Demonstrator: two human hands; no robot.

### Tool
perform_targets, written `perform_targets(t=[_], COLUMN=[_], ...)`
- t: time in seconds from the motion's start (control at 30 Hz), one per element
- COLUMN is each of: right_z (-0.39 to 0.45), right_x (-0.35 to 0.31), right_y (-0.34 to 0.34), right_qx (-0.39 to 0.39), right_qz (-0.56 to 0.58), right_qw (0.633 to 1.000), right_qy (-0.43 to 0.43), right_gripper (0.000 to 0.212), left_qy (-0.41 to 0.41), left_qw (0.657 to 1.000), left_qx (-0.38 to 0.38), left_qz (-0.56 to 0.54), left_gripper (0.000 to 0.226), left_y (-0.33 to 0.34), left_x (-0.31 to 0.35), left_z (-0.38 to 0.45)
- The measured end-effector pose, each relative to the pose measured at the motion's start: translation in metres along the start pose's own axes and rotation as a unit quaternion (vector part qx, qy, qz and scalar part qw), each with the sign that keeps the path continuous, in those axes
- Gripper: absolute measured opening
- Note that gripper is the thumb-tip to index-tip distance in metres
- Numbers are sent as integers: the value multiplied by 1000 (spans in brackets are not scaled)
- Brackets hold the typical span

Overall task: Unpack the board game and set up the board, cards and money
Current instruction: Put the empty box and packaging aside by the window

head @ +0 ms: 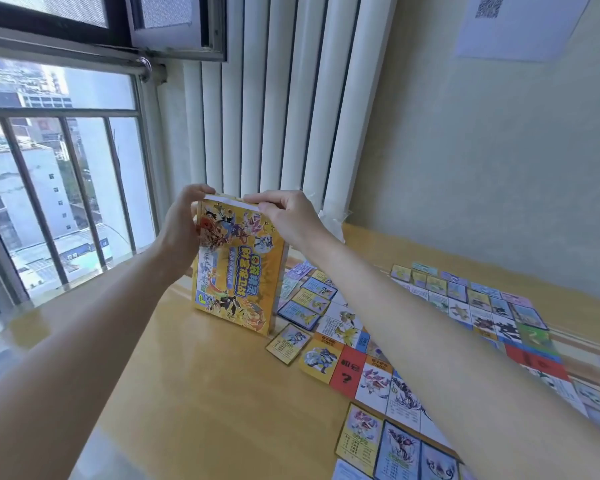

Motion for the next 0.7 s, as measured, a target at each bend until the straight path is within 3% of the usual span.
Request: perform_targets(t=[0.27, 0.5, 0.6, 0.7], right_z=[2, 3, 2, 1], right_x=[-1, 1, -1, -1], right_y=[-4, -4, -3, -4], right_qx=[6, 18, 17, 14], right_qz=[-11, -3, -6, -13], right_qw=[1000, 1000, 999, 999], right_qy=[-8, -22, -30, -37], right_gripper=[31, 31, 31, 31], left_qy=[45, 44, 41, 76], left_qw=[993, 992, 988, 952], left_qx=[58, 29, 91, 220], left_qz=[95, 110, 114, 201], left_gripper=[17, 45, 32, 19], left_y=[4, 12, 16, 8], left_x=[6, 5, 7, 19], left_z=[1, -4, 2, 6])
Point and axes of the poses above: each hand's wrist, its own z-axis towards the middle knuckle, its own y-axis out of the palm, x = y × z, the point moved 7 cm from there along z, towards the middle knuckle, and after that the axes turned 11 degrees about x, right-handed, at the moved point
